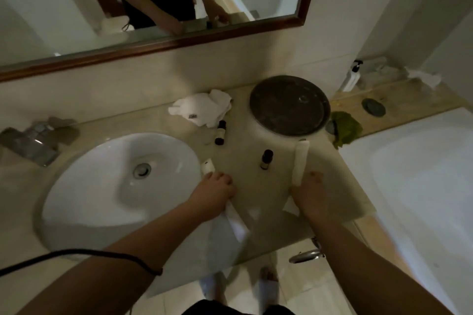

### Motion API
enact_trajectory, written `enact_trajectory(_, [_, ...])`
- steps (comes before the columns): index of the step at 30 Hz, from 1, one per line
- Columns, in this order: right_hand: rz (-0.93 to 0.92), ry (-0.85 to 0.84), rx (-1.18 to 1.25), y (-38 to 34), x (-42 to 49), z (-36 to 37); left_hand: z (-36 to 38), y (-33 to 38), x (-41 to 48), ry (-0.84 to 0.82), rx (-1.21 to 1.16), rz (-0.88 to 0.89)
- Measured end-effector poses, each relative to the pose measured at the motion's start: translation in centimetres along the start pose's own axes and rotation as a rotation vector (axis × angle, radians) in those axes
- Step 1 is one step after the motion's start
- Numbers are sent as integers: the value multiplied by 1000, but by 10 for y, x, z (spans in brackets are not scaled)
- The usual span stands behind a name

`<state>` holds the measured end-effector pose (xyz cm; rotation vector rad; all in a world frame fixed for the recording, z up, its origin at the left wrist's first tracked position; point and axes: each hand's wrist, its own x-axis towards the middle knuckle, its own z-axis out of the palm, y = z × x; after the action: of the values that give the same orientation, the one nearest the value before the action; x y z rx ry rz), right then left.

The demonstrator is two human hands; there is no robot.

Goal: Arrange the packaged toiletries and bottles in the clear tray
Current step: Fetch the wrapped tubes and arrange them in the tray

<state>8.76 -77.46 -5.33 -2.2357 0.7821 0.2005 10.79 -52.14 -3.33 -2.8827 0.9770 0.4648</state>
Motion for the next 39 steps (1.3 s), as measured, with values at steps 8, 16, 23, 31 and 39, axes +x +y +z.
enact_trajectory(8, [-144, 1, 447, 0, -11, -36, -4, 18, -15, 191, -138, -201])
enact_trajectory(16, [-461, -274, 557, -94, -80, -38, -28, -3, -82, 508, -445, -454])
enact_trajectory(23, [-519, -666, 491, -169, -172, 33, -28, -53, -214, 727, -464, -660])
enact_trajectory(31, [-579, -887, 352, -228, -315, 143, 10, -107, -395, 945, -202, -714])
enact_trajectory(39, [-596, -967, 274, -263, -403, 220, 60, -144, -496, 1089, -312, -821])
